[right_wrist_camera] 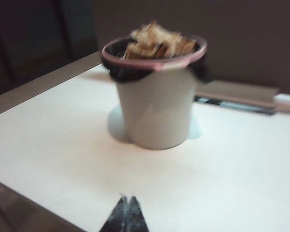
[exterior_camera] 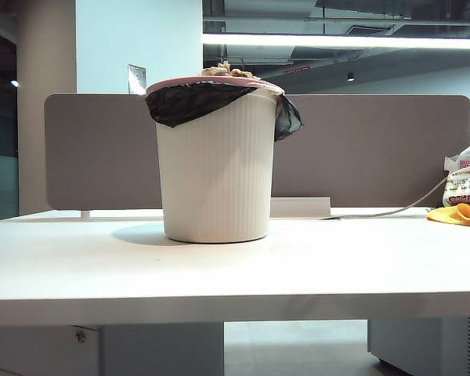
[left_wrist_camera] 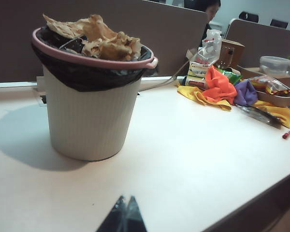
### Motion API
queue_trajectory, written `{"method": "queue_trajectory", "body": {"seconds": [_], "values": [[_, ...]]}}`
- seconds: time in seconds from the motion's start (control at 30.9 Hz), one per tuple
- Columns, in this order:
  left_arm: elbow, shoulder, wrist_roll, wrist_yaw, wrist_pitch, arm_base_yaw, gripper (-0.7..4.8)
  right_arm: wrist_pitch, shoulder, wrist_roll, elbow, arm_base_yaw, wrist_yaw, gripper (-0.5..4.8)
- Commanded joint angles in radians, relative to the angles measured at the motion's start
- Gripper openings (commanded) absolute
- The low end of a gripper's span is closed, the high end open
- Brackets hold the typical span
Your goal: Pick up all the trash on the table and put it in the trash can.
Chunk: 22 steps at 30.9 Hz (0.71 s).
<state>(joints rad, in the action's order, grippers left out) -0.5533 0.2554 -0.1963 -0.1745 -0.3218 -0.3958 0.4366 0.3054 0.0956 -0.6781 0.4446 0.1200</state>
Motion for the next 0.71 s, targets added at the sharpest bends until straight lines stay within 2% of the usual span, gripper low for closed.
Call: {"method": "queue_trajectory", "body": {"seconds": [0.03, 0.16, 0.26, 0.49, 0.71], "values": [[0.103, 0.002, -0.003, 0.034, 0.136, 0.000, -0.05, -0.270, 0.019, 0.021, 0.163, 0.003, 0.056, -0.05], [0.204, 0.002, -0.003, 0.047, 0.166, 0.000, -0.05, -0.499, 0.058, 0.035, 0.343, 0.012, 0.055, -0.05], [0.275, 0.002, -0.003, 0.048, 0.183, 0.000, -0.05, -0.593, 0.079, 0.035, 0.444, 0.014, 0.035, -0.05], [0.435, 0.002, -0.027, 0.043, 0.259, 0.000, -0.05, -0.599, 0.081, 0.061, 0.583, 0.014, 0.032, -0.05], [0.533, 0.002, -0.029, 0.092, 0.309, 0.000, -0.05, -0.600, 0.081, 0.061, 0.657, 0.014, 0.017, -0.05]]}}
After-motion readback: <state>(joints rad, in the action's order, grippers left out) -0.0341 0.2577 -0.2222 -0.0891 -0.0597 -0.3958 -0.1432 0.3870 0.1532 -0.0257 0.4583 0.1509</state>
